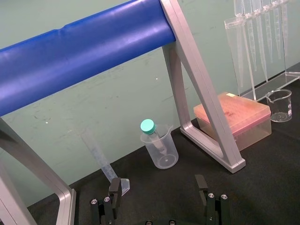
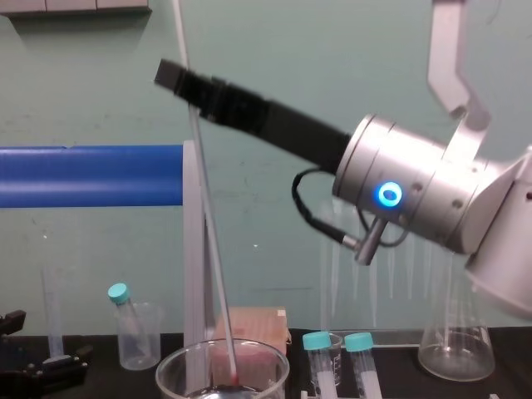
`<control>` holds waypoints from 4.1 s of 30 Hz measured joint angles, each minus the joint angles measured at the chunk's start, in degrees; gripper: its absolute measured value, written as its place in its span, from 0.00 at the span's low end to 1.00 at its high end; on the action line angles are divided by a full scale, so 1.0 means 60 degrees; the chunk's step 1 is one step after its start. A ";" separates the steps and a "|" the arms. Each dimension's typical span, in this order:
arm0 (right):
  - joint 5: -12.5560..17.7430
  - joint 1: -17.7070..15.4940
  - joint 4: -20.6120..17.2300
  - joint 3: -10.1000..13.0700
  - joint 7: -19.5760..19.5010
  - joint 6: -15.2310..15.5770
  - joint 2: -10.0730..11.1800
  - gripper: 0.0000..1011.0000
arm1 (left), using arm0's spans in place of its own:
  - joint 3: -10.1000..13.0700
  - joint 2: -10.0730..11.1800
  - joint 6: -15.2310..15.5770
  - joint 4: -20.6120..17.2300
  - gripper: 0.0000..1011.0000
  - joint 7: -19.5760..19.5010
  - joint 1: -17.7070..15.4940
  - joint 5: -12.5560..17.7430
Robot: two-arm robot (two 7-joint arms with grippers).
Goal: Hold the thermometer with one hand and immerse one end into the beaker, then reinsert it into the test tube rack.
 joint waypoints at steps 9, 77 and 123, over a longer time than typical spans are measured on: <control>-0.0173 0.0149 0.0881 -0.0219 0.0222 -0.0352 -0.0294 0.05 | 0.0000 0.0000 0.0000 0.0000 1.00 0.0000 0.0000 0.0000; -0.0442 -0.0104 0.1514 -0.0260 0.0544 -0.0490 -0.0374 0.05 | 0.0000 0.0000 0.0000 0.0000 1.00 0.0000 0.0000 0.0000; -0.0442 -0.0104 0.1515 -0.0259 0.0530 -0.0490 -0.0374 0.05 | 0.0000 0.0000 0.0000 0.0000 1.00 0.0000 0.0000 0.0000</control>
